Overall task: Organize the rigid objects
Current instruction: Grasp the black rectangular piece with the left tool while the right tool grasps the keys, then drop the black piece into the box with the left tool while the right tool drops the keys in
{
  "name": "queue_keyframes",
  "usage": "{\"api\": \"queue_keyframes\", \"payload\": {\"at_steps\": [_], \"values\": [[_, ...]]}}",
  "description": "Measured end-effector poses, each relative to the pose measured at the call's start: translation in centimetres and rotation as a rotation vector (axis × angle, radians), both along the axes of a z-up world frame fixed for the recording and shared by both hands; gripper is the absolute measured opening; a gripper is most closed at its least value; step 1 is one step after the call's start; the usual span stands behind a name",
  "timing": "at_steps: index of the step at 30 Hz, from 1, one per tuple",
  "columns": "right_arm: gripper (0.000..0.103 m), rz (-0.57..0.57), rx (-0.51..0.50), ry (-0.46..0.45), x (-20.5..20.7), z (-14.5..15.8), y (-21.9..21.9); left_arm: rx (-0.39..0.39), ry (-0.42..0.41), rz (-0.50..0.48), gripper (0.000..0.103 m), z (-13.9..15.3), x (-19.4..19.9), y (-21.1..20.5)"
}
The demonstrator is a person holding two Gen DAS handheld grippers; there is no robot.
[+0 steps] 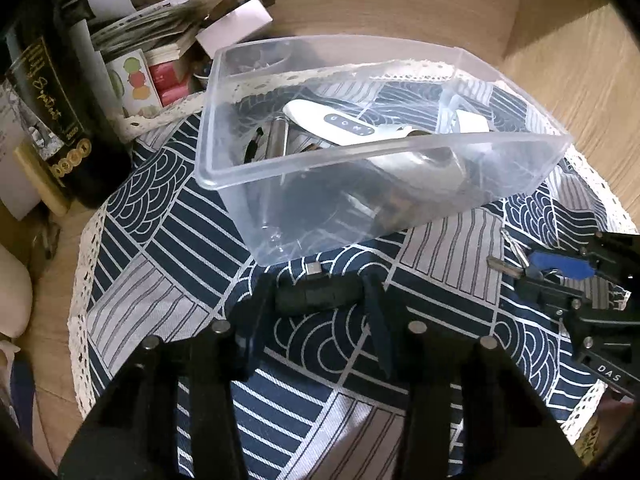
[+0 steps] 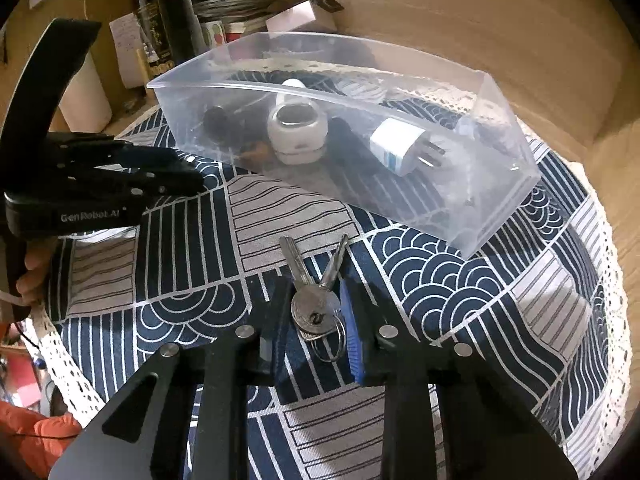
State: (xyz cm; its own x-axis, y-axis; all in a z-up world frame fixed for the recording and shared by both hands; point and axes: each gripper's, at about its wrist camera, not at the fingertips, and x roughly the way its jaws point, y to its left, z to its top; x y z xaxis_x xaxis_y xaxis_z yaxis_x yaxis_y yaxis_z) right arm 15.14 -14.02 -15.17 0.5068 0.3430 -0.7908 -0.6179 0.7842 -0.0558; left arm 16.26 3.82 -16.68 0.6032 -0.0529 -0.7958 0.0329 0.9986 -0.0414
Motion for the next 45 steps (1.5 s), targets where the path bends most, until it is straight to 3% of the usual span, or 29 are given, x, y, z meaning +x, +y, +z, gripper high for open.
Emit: {"api": "queue_keyframes", "payload": {"at_steps": [10, 26, 37, 45], "values": [[0.022, -0.044, 0.061, -0.062, -1.1, 2.4, -2.0, -0.043, -0.051, 0.008, 0.044, 1.7, -2.8, 0.3], [0.022, -0.072, 0.137, -0.273, -1.8, 9.5, -3.4, -0.060, -0.255, 0.009, 0.044, 8.7, -5.4, 0.0], [0.022, -0.114, 0.172, -0.387, 0.5, 13.7, -3.6, -0.105, -0.309, 0.022, 0.044, 11.3, -3.4, 1.4], [0.022, -0.120, 0.175, -0.399, 3.3, 14.2, -2.5, -0.106, -0.283, -0.004, 0.044, 10.7, -0.3, 1.2]]}}
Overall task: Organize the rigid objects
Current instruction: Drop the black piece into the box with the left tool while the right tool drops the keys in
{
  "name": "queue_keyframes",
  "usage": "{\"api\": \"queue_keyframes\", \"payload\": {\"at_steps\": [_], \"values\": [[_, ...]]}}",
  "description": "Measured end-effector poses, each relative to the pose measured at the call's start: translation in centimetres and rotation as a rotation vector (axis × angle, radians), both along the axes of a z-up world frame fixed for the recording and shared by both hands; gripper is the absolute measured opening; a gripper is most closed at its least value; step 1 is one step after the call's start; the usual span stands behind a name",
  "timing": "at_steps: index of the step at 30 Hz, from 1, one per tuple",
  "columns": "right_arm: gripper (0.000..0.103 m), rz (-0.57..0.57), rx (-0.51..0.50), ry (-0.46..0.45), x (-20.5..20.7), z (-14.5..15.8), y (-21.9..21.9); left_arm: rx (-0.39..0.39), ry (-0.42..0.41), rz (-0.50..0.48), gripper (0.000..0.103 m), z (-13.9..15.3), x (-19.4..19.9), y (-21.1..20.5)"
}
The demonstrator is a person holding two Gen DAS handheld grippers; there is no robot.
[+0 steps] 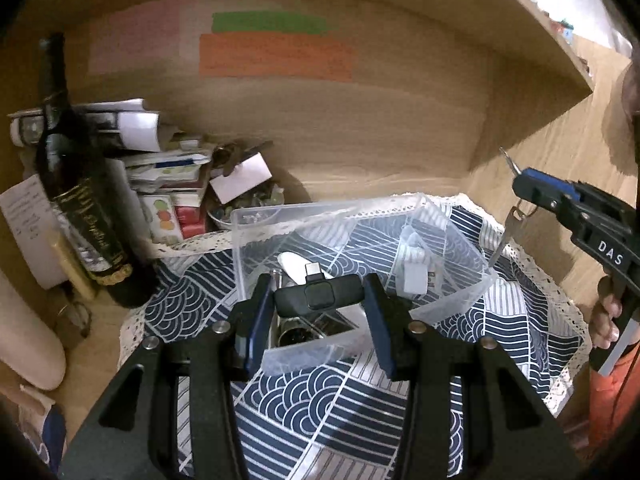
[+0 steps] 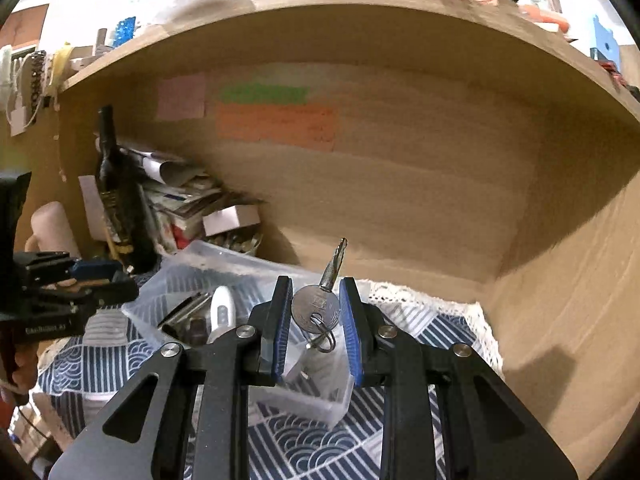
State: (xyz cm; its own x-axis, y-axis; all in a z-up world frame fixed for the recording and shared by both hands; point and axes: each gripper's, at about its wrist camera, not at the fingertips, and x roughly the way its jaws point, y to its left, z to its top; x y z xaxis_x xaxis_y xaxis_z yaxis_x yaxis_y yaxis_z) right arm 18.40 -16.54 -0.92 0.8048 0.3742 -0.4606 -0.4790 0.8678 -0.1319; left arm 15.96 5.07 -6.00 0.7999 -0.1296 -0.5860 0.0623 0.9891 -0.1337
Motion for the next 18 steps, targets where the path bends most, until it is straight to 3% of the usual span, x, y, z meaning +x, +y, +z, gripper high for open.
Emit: {"api": "queue_keyframes", "payload": {"at_steps": [12, 18], "values": [[0.022, 0.004, -0.087, 0.203, 5.0, -6.5, 1.4, -0.009, 0.112, -0.041, 0.044, -4.1, 4.6, -0.9], [0.023, 0.010, -0.129, 0.249, 5.4, -8.1, 1.5, -0.008, 0.135, -0.014, 0.045, -4.8, 5.5, -0.7]]}}
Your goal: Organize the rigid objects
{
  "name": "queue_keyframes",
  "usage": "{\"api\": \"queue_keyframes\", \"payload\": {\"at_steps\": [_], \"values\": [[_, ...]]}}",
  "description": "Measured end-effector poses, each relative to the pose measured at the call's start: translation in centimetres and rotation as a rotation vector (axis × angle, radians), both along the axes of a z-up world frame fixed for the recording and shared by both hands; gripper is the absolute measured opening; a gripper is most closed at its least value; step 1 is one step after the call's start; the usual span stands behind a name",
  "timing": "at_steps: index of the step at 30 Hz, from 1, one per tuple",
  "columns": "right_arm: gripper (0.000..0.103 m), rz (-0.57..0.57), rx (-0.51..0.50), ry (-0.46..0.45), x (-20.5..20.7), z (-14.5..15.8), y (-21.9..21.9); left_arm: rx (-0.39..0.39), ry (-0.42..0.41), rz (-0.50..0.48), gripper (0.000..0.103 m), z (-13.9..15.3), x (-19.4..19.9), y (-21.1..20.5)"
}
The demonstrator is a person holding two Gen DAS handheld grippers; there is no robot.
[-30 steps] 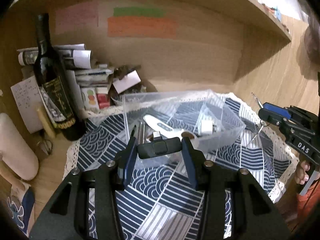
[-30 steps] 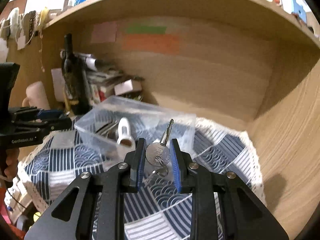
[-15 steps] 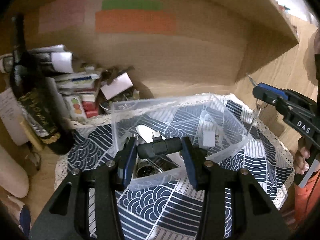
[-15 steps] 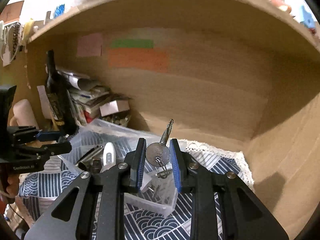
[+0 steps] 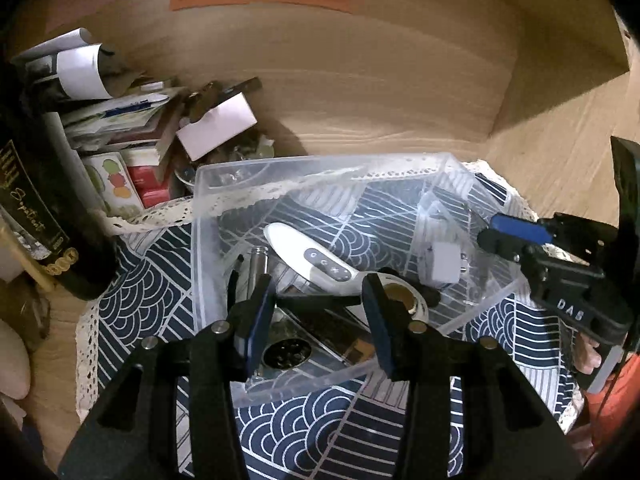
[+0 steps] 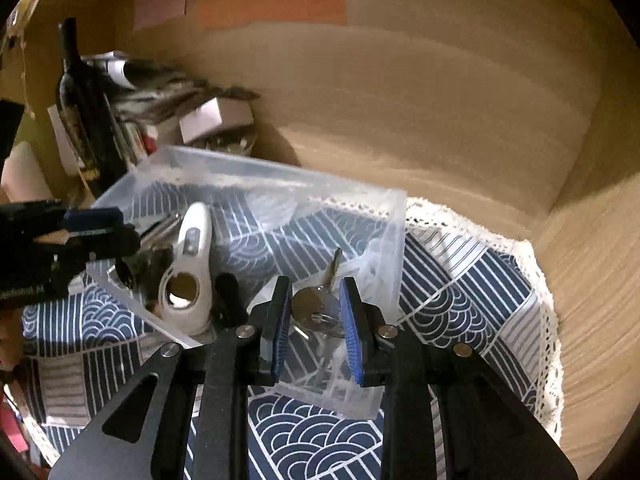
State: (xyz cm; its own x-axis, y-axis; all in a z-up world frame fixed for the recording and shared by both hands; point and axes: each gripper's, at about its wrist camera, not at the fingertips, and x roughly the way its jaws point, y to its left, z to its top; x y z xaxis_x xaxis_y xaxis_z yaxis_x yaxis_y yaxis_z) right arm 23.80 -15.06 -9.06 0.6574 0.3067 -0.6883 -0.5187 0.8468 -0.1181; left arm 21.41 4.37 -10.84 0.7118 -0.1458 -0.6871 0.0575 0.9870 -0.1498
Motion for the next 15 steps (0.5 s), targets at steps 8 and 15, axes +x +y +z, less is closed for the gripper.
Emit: {"api": "queue_keyframes", "payload": {"at_steps": [8, 15], "values": [[0.034, 0.001, 0.013, -0.028, -0.9, 0.8, -0.2, 0.000, -0.038, 0.019, 0.060, 1.3, -1.3, 0.1], [0.048, 0.017, 0.084, -0.130, -4.1, 4.5, -0.8, 0.008, -0.141, 0.045, 0.068, 4.4, -4.9, 0.1]]}}
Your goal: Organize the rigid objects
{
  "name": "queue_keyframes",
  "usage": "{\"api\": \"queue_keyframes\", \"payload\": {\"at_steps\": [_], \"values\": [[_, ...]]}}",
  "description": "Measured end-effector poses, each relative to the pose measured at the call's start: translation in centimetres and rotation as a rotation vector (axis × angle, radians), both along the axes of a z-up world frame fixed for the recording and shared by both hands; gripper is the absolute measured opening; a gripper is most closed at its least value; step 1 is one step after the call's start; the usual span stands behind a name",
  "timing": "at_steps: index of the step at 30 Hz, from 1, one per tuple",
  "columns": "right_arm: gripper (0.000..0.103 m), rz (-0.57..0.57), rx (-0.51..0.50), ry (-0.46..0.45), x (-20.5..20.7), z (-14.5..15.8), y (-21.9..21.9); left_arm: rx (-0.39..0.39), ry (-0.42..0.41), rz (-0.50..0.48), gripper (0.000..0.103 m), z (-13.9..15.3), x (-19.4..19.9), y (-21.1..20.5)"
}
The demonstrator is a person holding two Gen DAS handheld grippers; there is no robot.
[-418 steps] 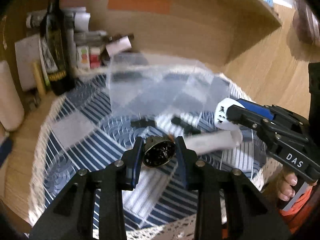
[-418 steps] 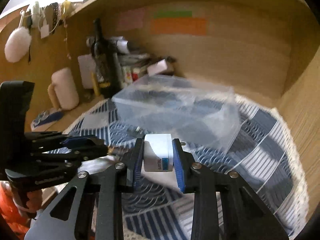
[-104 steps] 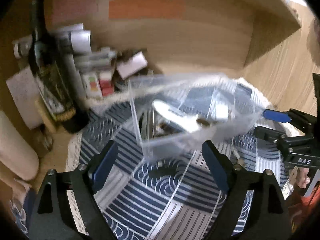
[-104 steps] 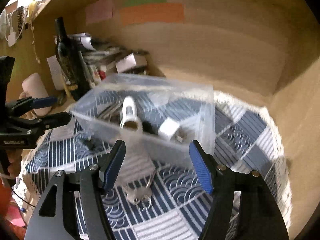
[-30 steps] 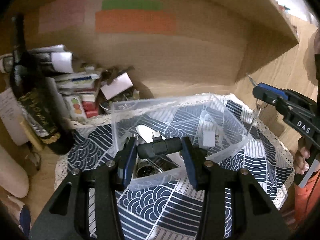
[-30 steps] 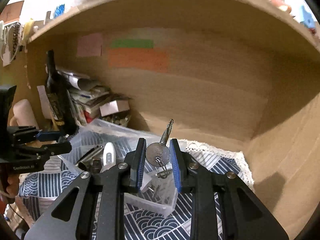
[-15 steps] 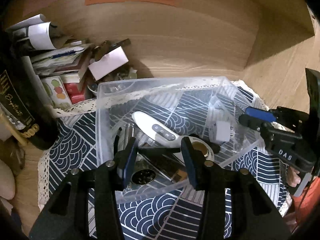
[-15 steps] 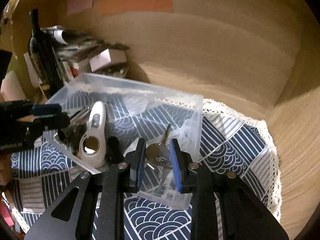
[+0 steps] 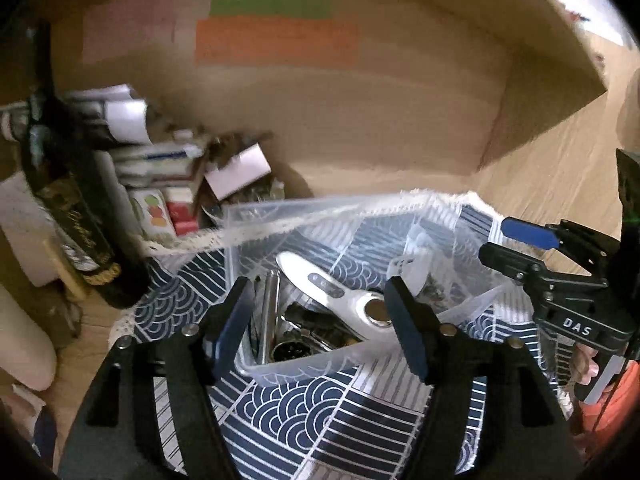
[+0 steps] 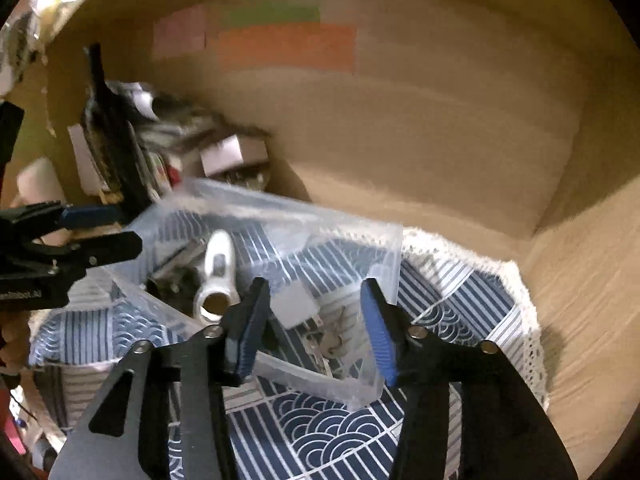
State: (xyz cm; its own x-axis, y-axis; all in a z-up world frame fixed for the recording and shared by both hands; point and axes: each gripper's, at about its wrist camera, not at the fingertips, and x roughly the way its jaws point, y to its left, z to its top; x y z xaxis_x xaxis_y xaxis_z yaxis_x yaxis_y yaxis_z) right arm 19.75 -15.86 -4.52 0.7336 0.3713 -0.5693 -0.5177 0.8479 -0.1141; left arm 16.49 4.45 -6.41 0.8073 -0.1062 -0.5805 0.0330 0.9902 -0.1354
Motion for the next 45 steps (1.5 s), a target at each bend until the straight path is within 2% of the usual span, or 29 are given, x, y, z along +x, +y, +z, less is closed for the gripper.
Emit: {"api": "queue_keyframes", "payload": {"at_steps": [7, 9, 11, 13, 20, 29, 45], "values": [[0.062, 0.022, 0.084, -0.115, -5.1, 3.5, -0.7, -0.008, -0.109, 0.015, 0.070, 3.3, -4.6, -0.5], [0.066, 0.021, 0.103, -0.148, -6.3, 4.1, -0.8, -0.011, -0.146, 0.021, 0.076, 4.2, -6.1, -0.7], [0.076, 0.020, 0.127, -0.175, -7.6, 4.7, -1.0, -0.013, -0.178, 0.029, 0.081, 4.9, -7.4, -0.9], [0.081, 0.007, 0.148, -0.207, -8.9, 5.3, -1.3, -0.017, -0.202, 0.034, 0.090, 5.6, -8.7, -1.0], [0.101, -0.016, 0.187, -0.261, -11.5, 5.7, -1.6, 0.015, -0.286, 0.059, 0.100, 6.9, -12.2, -2.1], [0.103, -0.022, 0.210, -0.282, -13.3, 5.9, -2.5, 0.041, -0.323, 0.066, 0.101, 7.1, -13.7, -3.0], [0.103, -0.022, 0.228, -0.277, -13.5, 6.0, -2.7, 0.056, -0.344, 0.080, 0.102, 7.4, -13.9, -3.6]]}}
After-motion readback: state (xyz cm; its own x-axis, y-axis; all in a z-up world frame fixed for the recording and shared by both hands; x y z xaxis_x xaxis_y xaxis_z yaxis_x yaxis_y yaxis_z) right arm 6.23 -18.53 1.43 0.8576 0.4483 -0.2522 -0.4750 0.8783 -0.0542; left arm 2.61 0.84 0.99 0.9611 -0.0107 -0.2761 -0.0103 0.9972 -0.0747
